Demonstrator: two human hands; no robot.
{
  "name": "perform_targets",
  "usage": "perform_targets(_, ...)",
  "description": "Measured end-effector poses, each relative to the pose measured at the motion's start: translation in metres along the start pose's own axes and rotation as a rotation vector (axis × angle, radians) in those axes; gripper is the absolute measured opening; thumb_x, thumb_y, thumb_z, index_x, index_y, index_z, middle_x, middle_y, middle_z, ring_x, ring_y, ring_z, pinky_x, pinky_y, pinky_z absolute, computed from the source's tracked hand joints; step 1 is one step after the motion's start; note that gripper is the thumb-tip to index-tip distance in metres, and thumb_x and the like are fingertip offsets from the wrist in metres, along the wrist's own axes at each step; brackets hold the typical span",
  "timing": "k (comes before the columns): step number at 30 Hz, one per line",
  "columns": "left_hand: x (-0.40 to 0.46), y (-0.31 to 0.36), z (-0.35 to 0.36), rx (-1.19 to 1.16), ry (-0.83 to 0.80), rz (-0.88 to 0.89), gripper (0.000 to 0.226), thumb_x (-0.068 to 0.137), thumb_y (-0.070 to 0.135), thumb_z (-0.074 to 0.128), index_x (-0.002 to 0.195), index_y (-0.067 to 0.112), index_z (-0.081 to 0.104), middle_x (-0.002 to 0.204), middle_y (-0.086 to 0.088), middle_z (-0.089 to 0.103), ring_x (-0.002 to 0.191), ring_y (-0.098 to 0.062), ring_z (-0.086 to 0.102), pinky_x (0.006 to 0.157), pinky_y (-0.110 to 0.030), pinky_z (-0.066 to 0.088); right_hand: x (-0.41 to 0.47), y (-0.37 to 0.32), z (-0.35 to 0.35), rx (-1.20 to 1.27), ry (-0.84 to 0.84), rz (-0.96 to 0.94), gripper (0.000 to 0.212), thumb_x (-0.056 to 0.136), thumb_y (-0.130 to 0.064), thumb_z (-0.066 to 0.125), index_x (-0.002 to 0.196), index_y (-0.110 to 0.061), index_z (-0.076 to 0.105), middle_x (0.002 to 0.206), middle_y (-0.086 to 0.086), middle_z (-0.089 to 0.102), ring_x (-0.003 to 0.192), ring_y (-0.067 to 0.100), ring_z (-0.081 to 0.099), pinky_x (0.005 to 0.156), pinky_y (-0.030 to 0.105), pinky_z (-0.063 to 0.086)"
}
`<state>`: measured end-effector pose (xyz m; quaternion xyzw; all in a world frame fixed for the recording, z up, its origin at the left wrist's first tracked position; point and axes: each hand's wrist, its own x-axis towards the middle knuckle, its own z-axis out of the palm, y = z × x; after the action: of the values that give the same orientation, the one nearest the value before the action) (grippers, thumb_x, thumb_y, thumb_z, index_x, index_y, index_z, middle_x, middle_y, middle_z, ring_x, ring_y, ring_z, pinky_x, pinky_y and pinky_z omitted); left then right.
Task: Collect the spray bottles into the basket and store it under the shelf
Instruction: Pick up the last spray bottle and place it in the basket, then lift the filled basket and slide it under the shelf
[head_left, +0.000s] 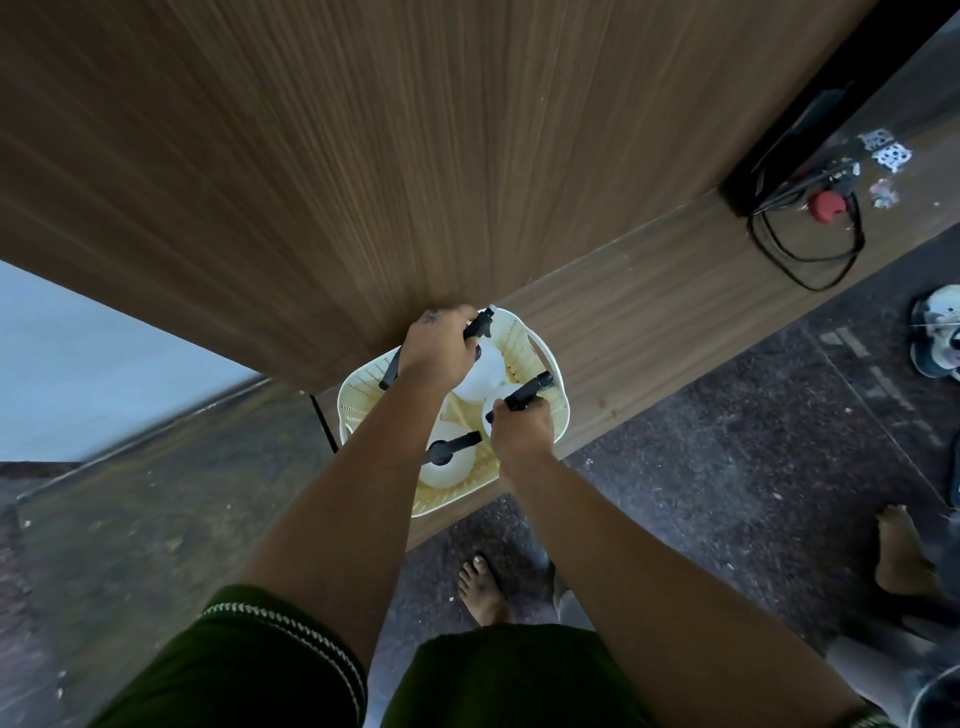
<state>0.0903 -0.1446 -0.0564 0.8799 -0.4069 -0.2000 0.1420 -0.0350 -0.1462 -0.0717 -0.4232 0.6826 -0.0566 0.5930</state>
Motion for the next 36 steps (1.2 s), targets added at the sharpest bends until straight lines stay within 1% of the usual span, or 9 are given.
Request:
perform_targets(4, -0.001, -0.005, -0.002, -0.011, 0.004, -0.005, 0.026, 0.092, 0.018, 0.054, 0.117, 0.017, 0.059, 0.113, -0.006, 0.068, 0.109, -0.029, 0.055, 0.086, -0.037, 0.044, 0.004, -0.002, 0.003, -0.011, 0.028, 0.007, 0.024, 0.092, -0.023, 0.055, 0.112, -0.009, 0.056, 0.104, 0.008, 0.067, 0.093, 0.025, 0.062, 0.075, 0.033, 0.046)
perform_targets(9, 0.000, -0.006, -0.006, 0.022, 0.007, 0.015, 0.028, 0.094, 0.018, 0.052, 0.122, 0.014, 0.055, 0.118, -0.009, 0.064, 0.112, -0.029, 0.055, 0.086, -0.038, 0.044, 0.013, -0.004, 0.001, -0.020, 0.019, 0.009, 0.024, 0.093, -0.021, 0.055, 0.110, -0.005, 0.061, 0.101, 0.010, 0.070, 0.086, 0.023, 0.062, 0.071, 0.030, 0.043)
perform_targets(16, -0.008, -0.006, -0.005, 0.065, 0.047, -0.012, 0.029, 0.096, 0.018, 0.050, 0.123, 0.009, 0.054, 0.117, -0.014, 0.063, 0.111, -0.030, 0.055, 0.087, -0.038, 0.043, 0.012, 0.008, -0.002, 0.092, -0.001, 0.052, 0.034, 0.089, -0.024, 0.060, 0.121, -0.014, 0.052, 0.110, 0.008, 0.068, 0.102, 0.026, 0.065, 0.092, 0.041, 0.052)
perform_targets(22, -0.011, -0.010, -0.004, 0.005, 0.065, 0.004, 0.035, 0.090, 0.021, 0.060, 0.122, 0.010, 0.055, 0.120, -0.012, 0.061, 0.115, -0.030, 0.052, 0.091, -0.039, 0.044, 0.005, 0.012, -0.016, 0.050, -0.022, 0.096, 0.080, 0.078, -0.032, 0.075, 0.141, -0.017, 0.029, 0.129, 0.009, 0.056, 0.119, 0.029, 0.054, 0.097, 0.040, 0.045)
perform_targets(25, -0.016, -0.012, -0.003, -0.008, 0.080, 0.009, 0.038, 0.088, 0.024, 0.062, 0.123, 0.011, 0.054, 0.121, -0.011, 0.060, 0.118, -0.030, 0.050, 0.092, -0.040, 0.045, 0.006, 0.011, -0.025, 0.031, -0.045, 0.088, 0.090, 0.072, -0.023, 0.081, 0.143, -0.015, 0.026, 0.136, 0.009, 0.050, 0.121, 0.027, 0.050, 0.099, 0.038, 0.042)
perform_targets(28, -0.028, -0.014, -0.001, -0.020, 0.166, 0.037, 0.039, 0.088, 0.026, 0.059, 0.123, 0.010, 0.054, 0.121, -0.011, 0.060, 0.116, -0.031, 0.049, 0.089, -0.041, 0.045, 0.007, 0.006, -0.032, 0.043, -0.037, 0.101, 0.084, 0.072, -0.001, 0.077, 0.140, -0.013, 0.029, 0.128, 0.012, 0.052, 0.102, 0.022, 0.047, 0.085, 0.032, 0.041)
perform_targets(30, -0.039, -0.015, 0.000, -0.016, 0.235, 0.073, 0.037, 0.087, 0.027, 0.057, 0.119, 0.009, 0.057, 0.114, -0.011, 0.062, 0.108, -0.032, 0.052, 0.085, -0.040, 0.045, 0.007, 0.001, -0.037, 0.033, -0.022, 0.100, 0.078, 0.073, 0.007, 0.068, 0.138, -0.011, 0.030, 0.129, 0.016, 0.049, 0.104, 0.025, 0.047, 0.084, 0.032, 0.041)
perform_targets(33, -0.054, -0.014, -0.002, -0.051, 0.353, 0.118, 0.030, 0.088, 0.026, 0.056, 0.113, 0.009, 0.061, 0.102, -0.009, 0.063, 0.096, -0.030, 0.054, 0.079, -0.038, 0.047, 0.012, -0.005, -0.041, 0.042, 0.051, 0.075, 0.062, 0.079, 0.005, 0.062, 0.134, -0.007, 0.036, 0.133, 0.019, 0.049, 0.118, 0.030, 0.051, 0.091, 0.031, 0.044)
perform_targets(36, -0.072, -0.023, -0.009, -0.108, 0.519, 0.032, 0.026, 0.091, 0.023, 0.053, 0.111, 0.010, 0.062, 0.101, -0.008, 0.062, 0.093, -0.027, 0.053, 0.084, -0.037, 0.044, 0.024, -0.009, -0.052, 0.066, 0.163, 0.028, 0.048, 0.084, 0.002, 0.055, 0.130, -0.007, 0.042, 0.133, 0.017, 0.049, 0.117, 0.031, 0.053, 0.094, 0.035, 0.047)
